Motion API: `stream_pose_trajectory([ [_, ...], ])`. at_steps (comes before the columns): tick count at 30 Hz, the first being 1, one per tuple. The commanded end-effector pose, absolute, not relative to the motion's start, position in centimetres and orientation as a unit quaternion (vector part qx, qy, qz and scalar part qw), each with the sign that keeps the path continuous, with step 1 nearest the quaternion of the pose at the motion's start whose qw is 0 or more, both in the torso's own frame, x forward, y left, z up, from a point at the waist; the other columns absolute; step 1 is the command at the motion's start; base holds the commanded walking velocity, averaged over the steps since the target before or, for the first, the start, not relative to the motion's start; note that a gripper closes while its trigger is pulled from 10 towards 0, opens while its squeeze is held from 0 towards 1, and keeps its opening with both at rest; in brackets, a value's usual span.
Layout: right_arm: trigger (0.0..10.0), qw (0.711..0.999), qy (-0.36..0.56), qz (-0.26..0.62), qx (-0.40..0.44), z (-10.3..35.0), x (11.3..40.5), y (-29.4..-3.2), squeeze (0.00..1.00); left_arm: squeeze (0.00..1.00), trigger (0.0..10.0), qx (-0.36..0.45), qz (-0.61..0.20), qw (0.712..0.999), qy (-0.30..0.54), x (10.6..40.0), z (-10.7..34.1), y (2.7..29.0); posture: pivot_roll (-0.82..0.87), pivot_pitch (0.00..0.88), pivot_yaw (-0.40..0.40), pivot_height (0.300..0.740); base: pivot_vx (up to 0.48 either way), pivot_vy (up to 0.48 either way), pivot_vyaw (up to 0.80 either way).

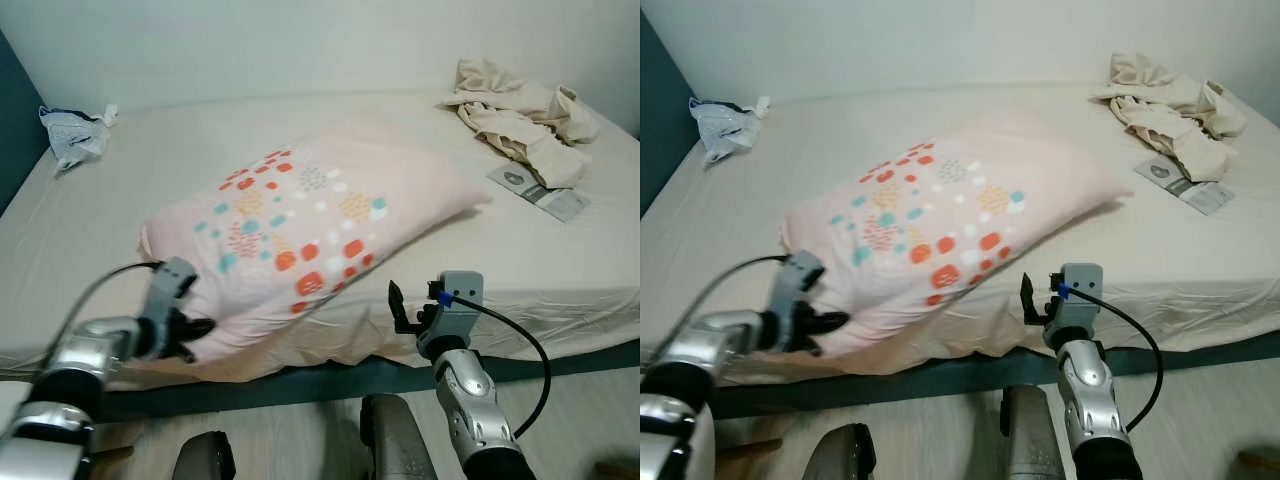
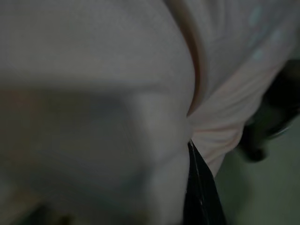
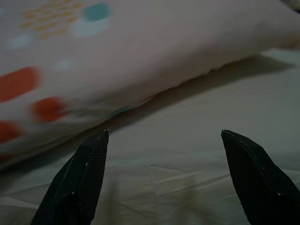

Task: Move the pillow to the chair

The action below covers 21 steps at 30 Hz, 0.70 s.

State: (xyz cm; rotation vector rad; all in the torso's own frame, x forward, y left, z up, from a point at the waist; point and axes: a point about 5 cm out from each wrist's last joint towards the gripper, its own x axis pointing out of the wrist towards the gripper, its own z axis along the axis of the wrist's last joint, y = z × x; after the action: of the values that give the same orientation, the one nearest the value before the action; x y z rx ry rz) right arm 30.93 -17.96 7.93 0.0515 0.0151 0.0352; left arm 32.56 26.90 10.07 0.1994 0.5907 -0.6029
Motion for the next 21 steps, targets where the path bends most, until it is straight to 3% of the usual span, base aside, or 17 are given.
stream_pose_trajectory([
  [1,10.0,0.999,0.016,0.020,0.032,7.5,30.8,-17.6,0.00,0.00,0.0,0.148,-0.227,0.911,0.310,32.0,10.8,30.4,-0.04,0.174,0.012,0.582,0.000,0.000,0.00],
  [7,10.0,0.999,0.017,0.022,0.032,7.5,31.1,-17.5,0.00,0.00,0.0,0.242,-0.081,0.934,0.251,33.5,13.9,33.0,-0.03,0.178,0.006,0.582,0.000,0.000,0.00],
  [12,10.0,0.999,0.016,0.009,0.031,8.0,31.6,-18.1,0.00,0.00,0.0,0.262,-0.025,0.941,0.210,34.5,14.2,32.1,-0.04,0.180,0.010,0.582,0.000,0.000,0.00],
  [16,10.0,0.999,0.008,-0.035,0.004,9.6,33.1,-21.4,0.00,0.00,0.0,0.241,0.020,0.951,0.194,35.1,13.0,30.6,-0.04,0.189,0.017,0.582,0.000,0.000,0.00],
  [17,10.0,0.999,0.008,-0.035,0.004,9.6,33.1,-21.4,0.00,0.00,0.0,0.241,0.020,0.951,0.194,35.1,13.0,30.6,-0.04,0.189,0.017,0.582,0.000,0.000,0.00],
  [18,10.0,0.997,0.014,-0.068,-0.020,10.5,33.9,-23.7,0.00,0.00,0.0,0.216,0.013,0.957,0.192,35.4,12.2,29.1,-0.04,0.199,0.021,0.582,0.000,0.000,0.00],
  [21,10.0,0.994,0.024,-0.101,-0.031,11.5,34.5,-25.8,0.00,0.00,0.0,0.180,-0.003,0.965,0.191,35.6,11.3,27.5,-0.03,0.206,0.021,0.582,0.000,0.000,0.00],
])
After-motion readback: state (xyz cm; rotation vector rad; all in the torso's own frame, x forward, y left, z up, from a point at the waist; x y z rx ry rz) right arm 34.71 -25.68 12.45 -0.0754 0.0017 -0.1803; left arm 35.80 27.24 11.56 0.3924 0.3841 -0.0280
